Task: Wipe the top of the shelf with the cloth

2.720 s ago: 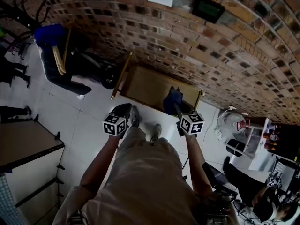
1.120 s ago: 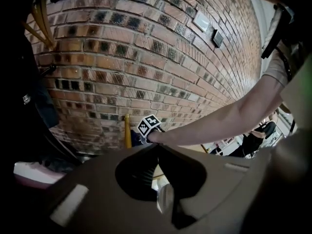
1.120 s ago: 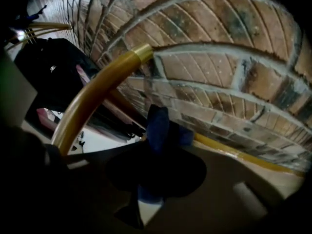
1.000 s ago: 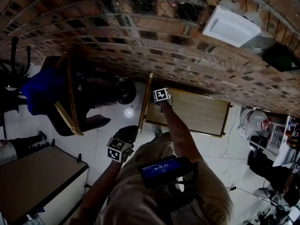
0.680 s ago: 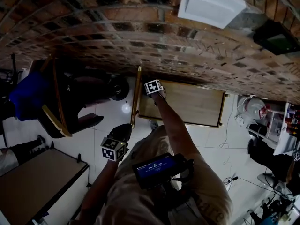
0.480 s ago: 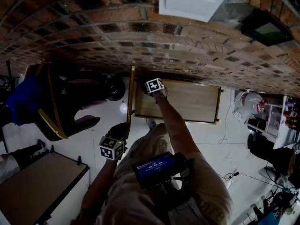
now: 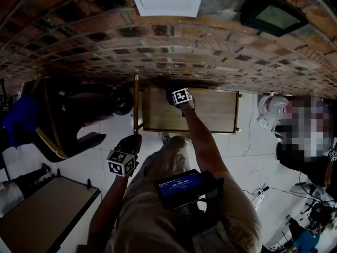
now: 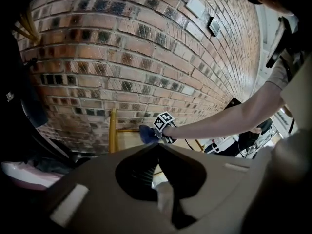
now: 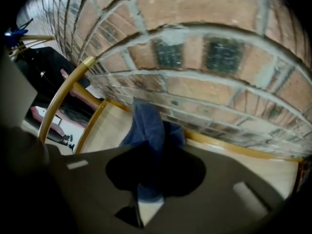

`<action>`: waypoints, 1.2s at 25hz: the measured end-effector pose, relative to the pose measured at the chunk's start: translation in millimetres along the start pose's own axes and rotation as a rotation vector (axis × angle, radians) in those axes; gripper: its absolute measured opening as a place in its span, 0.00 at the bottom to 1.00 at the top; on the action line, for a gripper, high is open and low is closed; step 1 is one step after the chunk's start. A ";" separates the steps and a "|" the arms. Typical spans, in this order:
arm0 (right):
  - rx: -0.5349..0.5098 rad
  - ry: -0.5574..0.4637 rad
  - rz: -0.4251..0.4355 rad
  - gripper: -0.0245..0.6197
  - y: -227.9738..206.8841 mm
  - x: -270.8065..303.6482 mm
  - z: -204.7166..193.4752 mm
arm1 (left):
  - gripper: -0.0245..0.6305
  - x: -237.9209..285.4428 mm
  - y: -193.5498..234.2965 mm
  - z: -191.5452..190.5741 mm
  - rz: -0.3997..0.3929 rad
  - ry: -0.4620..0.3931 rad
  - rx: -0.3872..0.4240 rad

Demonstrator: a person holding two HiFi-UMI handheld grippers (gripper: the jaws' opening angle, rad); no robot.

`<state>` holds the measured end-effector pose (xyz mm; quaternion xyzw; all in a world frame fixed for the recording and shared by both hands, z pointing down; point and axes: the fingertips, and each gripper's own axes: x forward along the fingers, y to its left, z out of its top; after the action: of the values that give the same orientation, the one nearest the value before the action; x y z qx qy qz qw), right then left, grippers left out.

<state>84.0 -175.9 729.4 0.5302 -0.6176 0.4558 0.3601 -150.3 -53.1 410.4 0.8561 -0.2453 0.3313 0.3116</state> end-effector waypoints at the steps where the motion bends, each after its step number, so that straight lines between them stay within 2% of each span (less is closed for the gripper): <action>1: 0.008 -0.003 -0.004 0.16 -7.5 -2.8 -3.4 | 0.00 1.2 -1.9 0.7 -0.001 0.001 0.004; 3: 0.029 0.007 -0.029 0.16 -26.0 -9.0 -13.5 | 0.00 3.6 -5.8 2.8 -0.008 0.006 0.012; 7: 0.048 -0.027 -0.003 0.16 -51.9 -12.9 -21.8 | 0.00 12.8 -14.3 4.0 -0.028 0.011 0.031; 10: 0.081 0.007 -0.098 0.16 -92.3 -30.0 -41.7 | 0.00 19.4 -23.4 6.4 -0.025 0.021 0.043; 12: 0.090 -0.013 -0.083 0.16 -107.3 -33.9 -46.1 | 0.00 24.3 -31.0 6.8 -0.027 0.024 0.051; 16: 0.162 0.035 -0.099 0.16 -145.5 -39.6 -78.0 | 0.00 32.8 -48.9 12.5 -0.022 0.027 0.055; 20: 0.171 -0.004 -0.128 0.16 -182.6 -59.1 -84.0 | 0.00 43.6 -68.6 16.0 -0.019 0.031 0.054; 24: 0.199 -0.003 -0.090 0.16 -208.3 -63.8 -100.8 | 0.00 57.5 -90.5 16.7 -0.019 0.040 0.059; 30: 0.225 0.021 -0.145 0.16 -257.2 -84.2 -126.5 | 0.00 74.7 -126.5 29.0 -0.017 0.042 0.067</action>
<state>347.0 -34.6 739.1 0.6058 -0.5189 0.5003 0.3368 -9.8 -2.6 400.4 0.8611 -0.2202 0.3544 0.2906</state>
